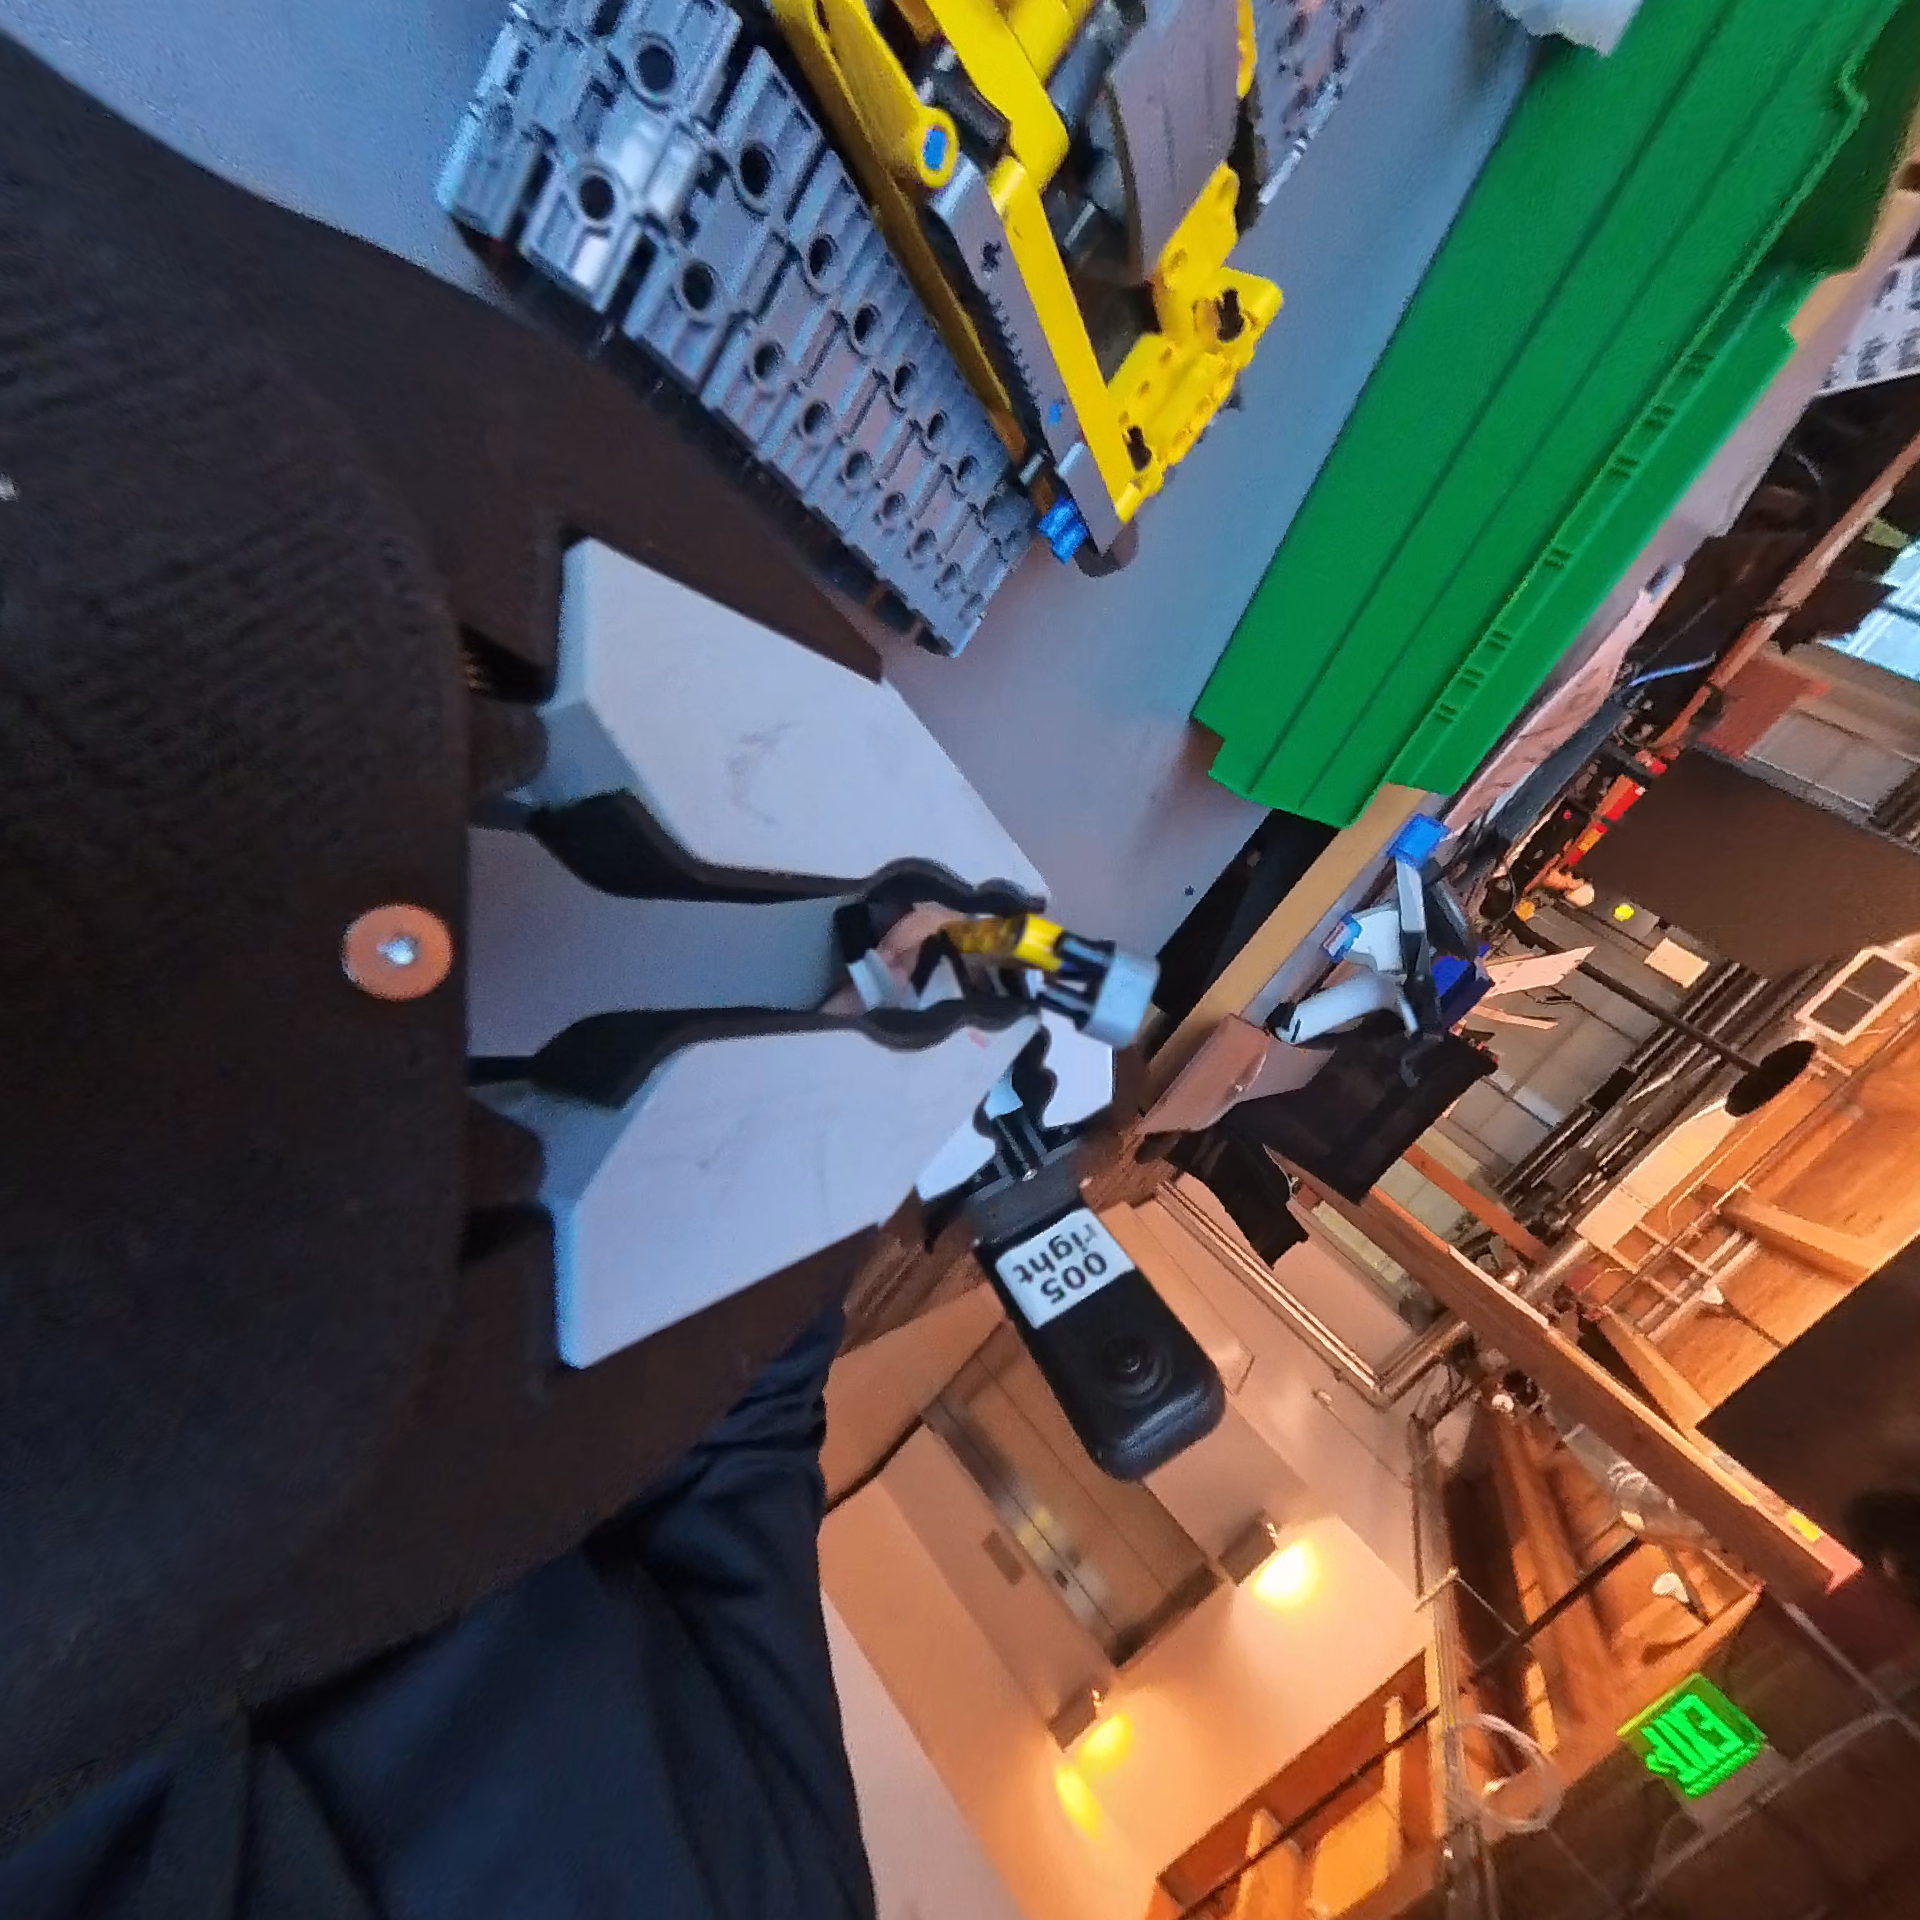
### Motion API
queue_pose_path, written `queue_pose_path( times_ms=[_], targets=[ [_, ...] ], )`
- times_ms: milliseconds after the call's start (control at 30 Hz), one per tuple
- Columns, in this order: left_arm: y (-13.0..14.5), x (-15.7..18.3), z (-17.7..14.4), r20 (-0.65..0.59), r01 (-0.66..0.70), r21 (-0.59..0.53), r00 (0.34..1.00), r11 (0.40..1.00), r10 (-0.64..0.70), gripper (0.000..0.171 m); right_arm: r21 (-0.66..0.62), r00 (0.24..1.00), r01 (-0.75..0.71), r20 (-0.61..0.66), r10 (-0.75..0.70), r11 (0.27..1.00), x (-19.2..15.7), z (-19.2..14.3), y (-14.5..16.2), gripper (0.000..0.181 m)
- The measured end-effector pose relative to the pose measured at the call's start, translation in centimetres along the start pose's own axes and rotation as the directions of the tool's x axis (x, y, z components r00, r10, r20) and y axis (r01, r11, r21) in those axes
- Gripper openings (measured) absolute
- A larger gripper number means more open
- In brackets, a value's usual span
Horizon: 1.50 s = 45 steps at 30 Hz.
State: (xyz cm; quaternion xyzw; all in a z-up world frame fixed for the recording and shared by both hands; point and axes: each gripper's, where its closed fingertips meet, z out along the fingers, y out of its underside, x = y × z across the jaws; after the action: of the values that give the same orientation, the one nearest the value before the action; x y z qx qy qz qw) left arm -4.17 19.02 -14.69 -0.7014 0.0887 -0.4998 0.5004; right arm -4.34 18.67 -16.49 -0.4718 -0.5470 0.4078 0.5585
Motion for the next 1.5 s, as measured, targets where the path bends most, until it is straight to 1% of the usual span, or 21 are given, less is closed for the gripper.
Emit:
queue_pose_path(
  times_ms=[133,267,367,433,500,533,600,667,733,767,800,867,900,933,967,1033,1067,1167,1233,1433,1500],
  targets=[
    [0.0,-0.7,-0.4,0.011,0.025,-0.002,1.000,1.000,-0.025,0.013,-0.050,0.999,0.027,-0.021,-0.028,0.998,0.0,0.3,0.7,0.008],
    [0.8,-0.5,-0.2,-0.015,0.018,-0.043,1.000,0.999,-0.018,0.016,-0.044,0.999,0.024,-0.039,-0.026,0.999,0.2,0.2,0.6,0.008],
    [1.1,-0.5,0.0,-0.014,-0.012,-0.050,1.000,0.999,0.011,0.012,-0.024,1.000,0.001,-0.024,-0.002,1.000,0.3,0.1,0.3,0.008],
    [1.2,-0.4,0.1,-0.018,-0.029,-0.058,0.999,0.998,0.028,0.012,-0.022,1.000,0.001,0.004,-0.001,1.000,-0.1,0.1,0.3,0.008],
    [1.1,0.0,0.3,-0.030,-0.040,-0.044,0.999,0.998,0.039,0.011,-0.033,0.998,0.017,0.066,-0.015,0.999,-1.3,0.3,0.4,0.008],
    [1.2,0.3,0.3,-0.044,-0.055,-0.045,0.998,0.997,0.053,0.007,-0.039,0.996,0.026,0.083,-0.023,0.999,-1.7,0.4,0.4,0.008],
    [1.3,0.4,0.3,-0.034,-0.104,-0.048,0.994,0.993,0.103,0.005,-0.037,0.996,0.027,0.090,-0.023,0.999,-2.0,0.5,0.4,0.008],
    [1.5,0.5,0.2,-0.026,-0.153,-0.091,0.988,0.984,0.151,0.005,-0.028,0.994,0.008,0.111,-0.005,1.000,-2.0,0.3,0.2,0.008],
    [1.5,1.2,0.2,-0.039,-0.199,-0.118,0.980,0.973,0.195,0.005,0.010,0.989,-0.016,0.147,0.014,1.000,-2.2,-0.1,-0.3,0.008],
    [1.5,1.4,0.2,-0.037,-0.220,-0.127,0.975,0.967,0.217,0.005,0.059,0.987,-0.034,0.161,0.024,0.998,-2.2,-0.5,-1.0,0.008],
    [1.6,1.4,0.1,-0.032,-0.247,-0.143,0.969,0.958,0.245,0.005,0.130,0.985,-0.066,0.168,0.044,0.989,-1.9,-1.2,-1.9,0.001],
    [1.6,1.0,-0.2,-0.001,-0.283,-0.169,0.958,0.944,0.287,0.005,0.245,0.966,-0.185,0.221,0.131,0.952,-1.2,-2.5,-3.6,0.000],
    [1.6,0.8,-0.3,0.005,-0.294,-0.176,0.954,0.939,0.300,0.005,0.254,0.950,-0.245,0.256,0.179,0.936,-1.0,-2.8,-3.9,0.000],
    [1.8,0.9,-0.3,-0.004,-0.297,-0.190,0.953,0.936,0.302,0.005,0.238,0.939,-0.278,0.270,0.211,0.931,-0.8,-2.7,-3.7,0.000],
    [2.3,1.1,-0.2,-0.023,-0.295,-0.212,0.954,0.932,0.297,0.005,0.215,0.937,-0.283,0.271,0.221,0.935,-0.9,-2.4,-3.4,0.006],
    [3.6,1.5,0.1,-0.063,-0.296,-0.272,0.955,0.915,0.290,0.005,0.177,0.941,-0.258,0.268,0.205,0.950,-1.5,-1.8,-3.0,0.027],
    [4.2,1.6,0.3,-0.074,-0.307,-0.299,0.951,0.904,0.299,0.005,0.165,0.942,-0.245,0.273,0.194,0.955,-1.8,-1.6,-2.9,0.030],
    [5.7,1.9,0.7,-0.110,-0.328,-0.358,0.945,0.874,0.309,0.005,0.153,0.932,-0.246,0.308,0.191,0.957,-2.6,-1.5,-3.0,0.024],
    [6.2,2.1,0.9,-0.121,-0.341,-0.368,0.940,0.865,0.319,0.005,0.145,0.917,-0.255,0.349,0.192,0.956,-3.1,-1.7,-3.0,0.008],
    [6.5,2.3,1.0,-0.124,-0.358,-0.395,0.933,0.846,0.337,0.004,0.127,0.909,-0.250,0.373,0.188,0.960,-2.8,-2.3,-2.7,0.021],
    [6.7,2.7,1.0,-0.142,-0.354,-0.395,0.935,0.848,0.324,0.004,0.076,0.894,-0.217,0.415,0.167,0.973,-3.7,-2.3,-2.2,0.024]
  ],
)
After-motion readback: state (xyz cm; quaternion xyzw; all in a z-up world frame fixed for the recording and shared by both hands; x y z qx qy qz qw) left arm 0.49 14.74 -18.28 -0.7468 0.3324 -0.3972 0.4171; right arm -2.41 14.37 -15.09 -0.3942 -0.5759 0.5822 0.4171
